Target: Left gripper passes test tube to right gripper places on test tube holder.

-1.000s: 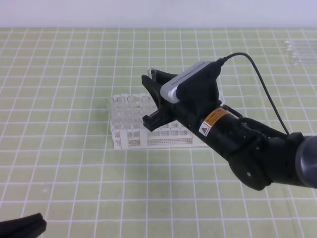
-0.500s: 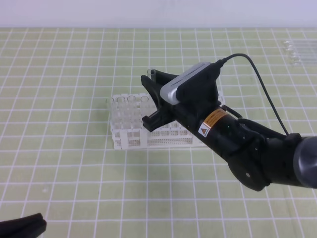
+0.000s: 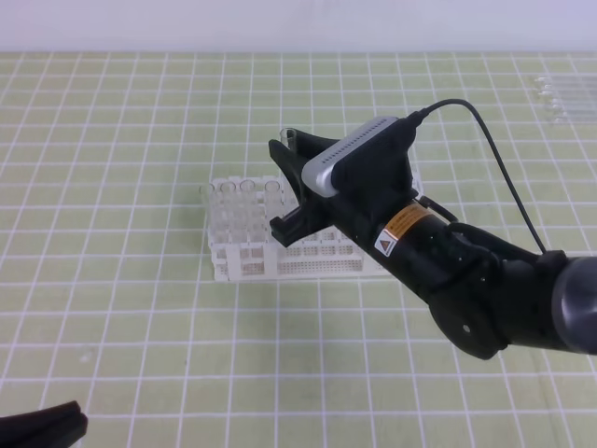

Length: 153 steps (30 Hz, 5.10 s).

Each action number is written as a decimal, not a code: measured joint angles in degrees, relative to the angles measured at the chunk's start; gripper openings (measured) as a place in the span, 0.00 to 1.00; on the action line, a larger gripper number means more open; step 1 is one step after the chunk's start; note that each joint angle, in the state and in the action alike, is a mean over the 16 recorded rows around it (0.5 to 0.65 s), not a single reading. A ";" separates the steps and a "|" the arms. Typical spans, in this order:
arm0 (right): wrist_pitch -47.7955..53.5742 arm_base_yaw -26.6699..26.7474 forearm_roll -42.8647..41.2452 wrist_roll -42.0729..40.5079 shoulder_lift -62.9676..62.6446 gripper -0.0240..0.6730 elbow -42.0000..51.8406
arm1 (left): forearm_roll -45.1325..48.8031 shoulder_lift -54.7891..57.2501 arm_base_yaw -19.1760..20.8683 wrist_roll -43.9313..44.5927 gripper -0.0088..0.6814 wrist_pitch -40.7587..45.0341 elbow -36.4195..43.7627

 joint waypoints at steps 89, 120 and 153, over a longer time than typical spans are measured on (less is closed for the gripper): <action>42.59 -17.06 13.48 -22.66 -69.45 0.01 24.36 | -0.01 0.02 0.00 0.01 0.01 0.61 0.00; 57.10 -40.83 14.22 -6.72 -101.33 0.01 53.39 | 0.01 0.29 0.02 0.00 0.01 0.48 -0.01; 64.51 -40.83 7.71 4.89 -104.52 0.01 53.39 | 0.52 0.15 -0.01 0.01 0.01 0.35 0.31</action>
